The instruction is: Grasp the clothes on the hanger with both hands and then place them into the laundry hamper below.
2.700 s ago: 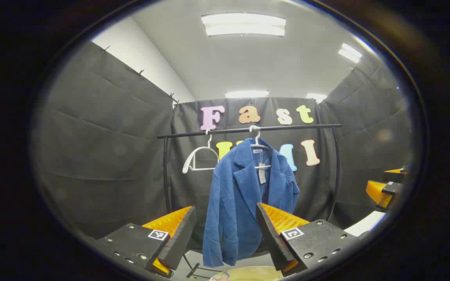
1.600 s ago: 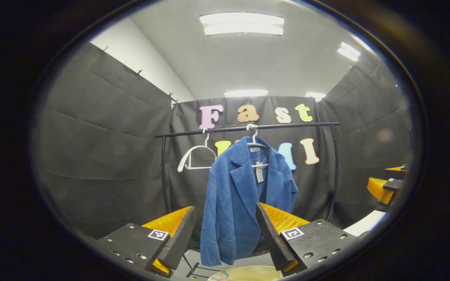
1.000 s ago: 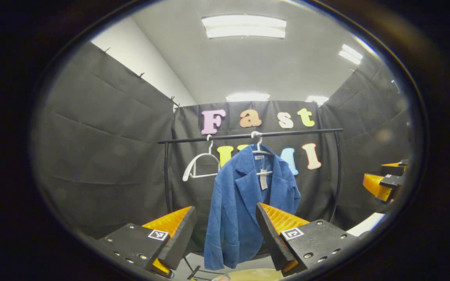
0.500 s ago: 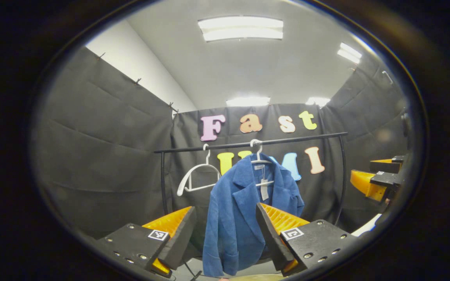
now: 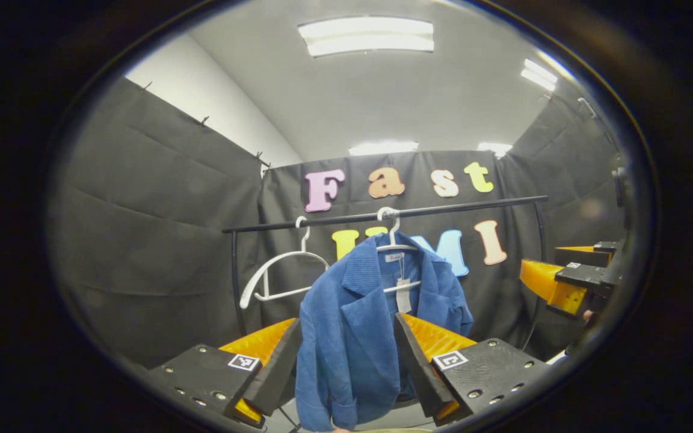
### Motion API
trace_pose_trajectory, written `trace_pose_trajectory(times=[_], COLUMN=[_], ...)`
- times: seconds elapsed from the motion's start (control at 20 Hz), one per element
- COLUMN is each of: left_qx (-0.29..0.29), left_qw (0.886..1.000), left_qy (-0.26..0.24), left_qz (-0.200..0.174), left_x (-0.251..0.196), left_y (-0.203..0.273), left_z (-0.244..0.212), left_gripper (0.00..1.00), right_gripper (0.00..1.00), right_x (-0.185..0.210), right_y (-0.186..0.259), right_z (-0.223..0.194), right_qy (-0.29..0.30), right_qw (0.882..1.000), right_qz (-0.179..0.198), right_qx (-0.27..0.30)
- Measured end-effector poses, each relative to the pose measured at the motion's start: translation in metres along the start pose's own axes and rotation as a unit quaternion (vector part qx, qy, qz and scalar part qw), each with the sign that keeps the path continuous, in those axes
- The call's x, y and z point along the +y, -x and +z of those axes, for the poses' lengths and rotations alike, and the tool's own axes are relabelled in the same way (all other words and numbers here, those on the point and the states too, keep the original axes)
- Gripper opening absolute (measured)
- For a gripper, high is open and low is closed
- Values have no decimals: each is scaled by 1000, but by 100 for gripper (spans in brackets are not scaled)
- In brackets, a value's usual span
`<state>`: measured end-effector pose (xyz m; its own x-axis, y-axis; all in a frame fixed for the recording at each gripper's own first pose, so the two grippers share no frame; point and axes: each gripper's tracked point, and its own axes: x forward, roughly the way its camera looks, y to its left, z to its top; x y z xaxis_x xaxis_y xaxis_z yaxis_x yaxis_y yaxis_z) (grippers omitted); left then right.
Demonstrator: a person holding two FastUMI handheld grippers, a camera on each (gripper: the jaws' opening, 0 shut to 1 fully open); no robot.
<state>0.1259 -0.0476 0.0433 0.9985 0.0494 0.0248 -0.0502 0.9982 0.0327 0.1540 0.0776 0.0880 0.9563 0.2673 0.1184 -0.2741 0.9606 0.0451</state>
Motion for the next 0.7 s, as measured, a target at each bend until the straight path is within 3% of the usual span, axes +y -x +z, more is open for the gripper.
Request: trace_pose_trajectory(times=[0.7], left_qx=[24], left_qw=[999], left_qy=[3], left_qz=[26], left_x=[-40], left_y=[-82], left_z=[-37], left_gripper=[89], right_gripper=[96], right_x=[14], right_y=[-98], right_z=[-39], right_qy=[-26], right_qw=[997], right_qz=[66], right_qx=[38])
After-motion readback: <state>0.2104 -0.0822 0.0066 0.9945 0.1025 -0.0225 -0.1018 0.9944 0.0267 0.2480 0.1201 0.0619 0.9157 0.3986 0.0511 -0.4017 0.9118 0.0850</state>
